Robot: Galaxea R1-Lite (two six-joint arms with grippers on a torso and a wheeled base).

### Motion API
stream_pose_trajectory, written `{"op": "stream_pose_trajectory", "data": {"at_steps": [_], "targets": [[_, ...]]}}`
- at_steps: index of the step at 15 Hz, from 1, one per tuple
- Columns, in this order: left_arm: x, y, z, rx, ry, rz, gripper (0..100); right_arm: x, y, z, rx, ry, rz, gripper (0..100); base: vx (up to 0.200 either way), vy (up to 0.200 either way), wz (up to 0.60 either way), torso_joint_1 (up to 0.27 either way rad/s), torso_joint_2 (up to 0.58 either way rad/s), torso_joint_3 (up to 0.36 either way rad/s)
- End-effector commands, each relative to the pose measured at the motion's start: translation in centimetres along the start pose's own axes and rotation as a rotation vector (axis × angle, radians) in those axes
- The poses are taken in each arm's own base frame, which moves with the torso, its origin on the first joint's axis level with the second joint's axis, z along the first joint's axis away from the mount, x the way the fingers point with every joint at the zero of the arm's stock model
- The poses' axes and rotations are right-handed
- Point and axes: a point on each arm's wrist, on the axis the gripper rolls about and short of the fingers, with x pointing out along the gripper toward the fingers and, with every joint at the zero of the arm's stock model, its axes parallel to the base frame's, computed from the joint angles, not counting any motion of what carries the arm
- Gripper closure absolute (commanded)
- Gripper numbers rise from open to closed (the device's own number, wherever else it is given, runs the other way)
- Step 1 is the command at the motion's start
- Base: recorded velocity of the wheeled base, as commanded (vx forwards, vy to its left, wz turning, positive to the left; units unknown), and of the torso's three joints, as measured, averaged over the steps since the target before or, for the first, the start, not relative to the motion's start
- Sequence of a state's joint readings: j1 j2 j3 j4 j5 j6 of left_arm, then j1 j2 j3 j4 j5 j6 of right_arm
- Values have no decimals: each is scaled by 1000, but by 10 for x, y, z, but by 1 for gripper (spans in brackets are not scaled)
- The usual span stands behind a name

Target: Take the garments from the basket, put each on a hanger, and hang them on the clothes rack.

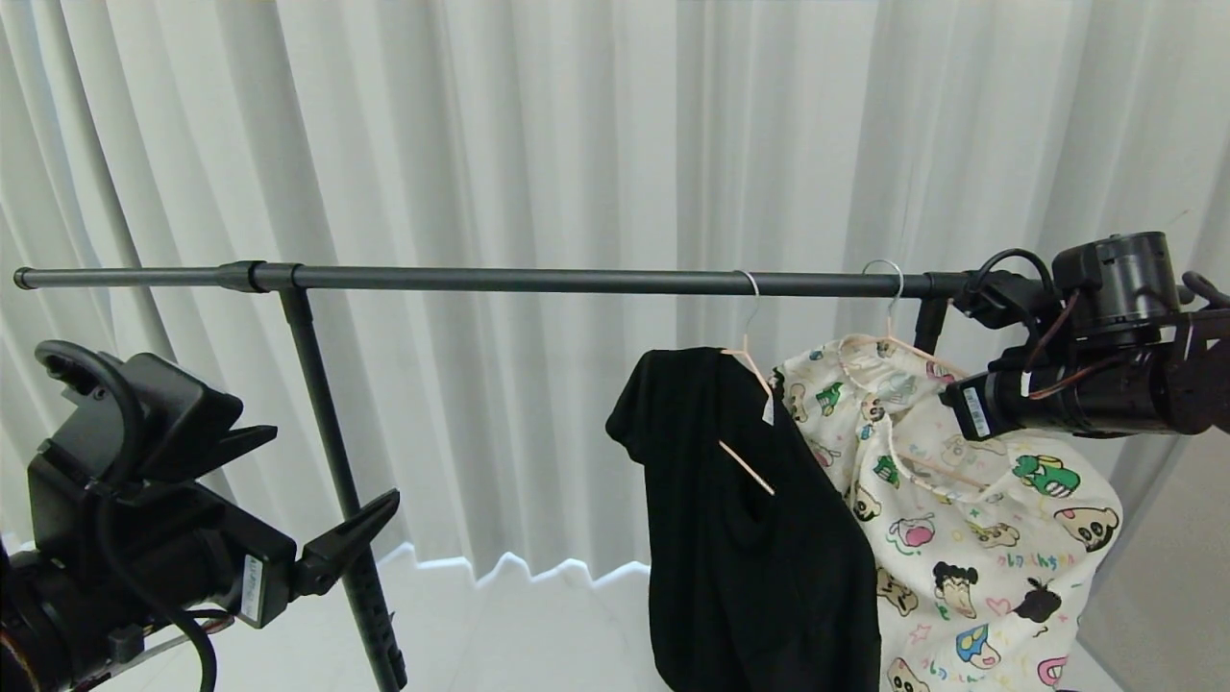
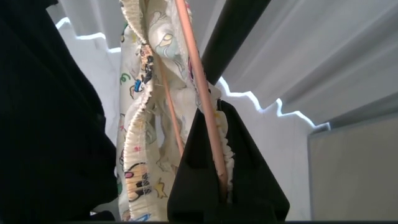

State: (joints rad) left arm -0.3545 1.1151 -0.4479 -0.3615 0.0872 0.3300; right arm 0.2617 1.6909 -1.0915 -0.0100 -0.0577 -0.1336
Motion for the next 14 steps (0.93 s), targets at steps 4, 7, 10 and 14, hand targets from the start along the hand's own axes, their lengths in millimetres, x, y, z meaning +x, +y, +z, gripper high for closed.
{"op": "stream_pose_trajectory", "data": {"at_steps": [4,7,10,14], "targets": [[0,0,-1,0,3,1,0,-14,0,4,4,-37,-18,0,0,0,0,0,0,0],[0,0,-1,-2,4,2,0,-44,-2,12,72,-111,-20,0,0,0,0,0,0,0],[-3,5,-6,-15,20,47,0,-83,-5,-1,91,-161,-37,0,0,0,0,0,0,0],[-21,18,-31,-64,79,195,0,-136,-24,-43,138,-113,-230,0,0,0,0,0,0,0]]}}
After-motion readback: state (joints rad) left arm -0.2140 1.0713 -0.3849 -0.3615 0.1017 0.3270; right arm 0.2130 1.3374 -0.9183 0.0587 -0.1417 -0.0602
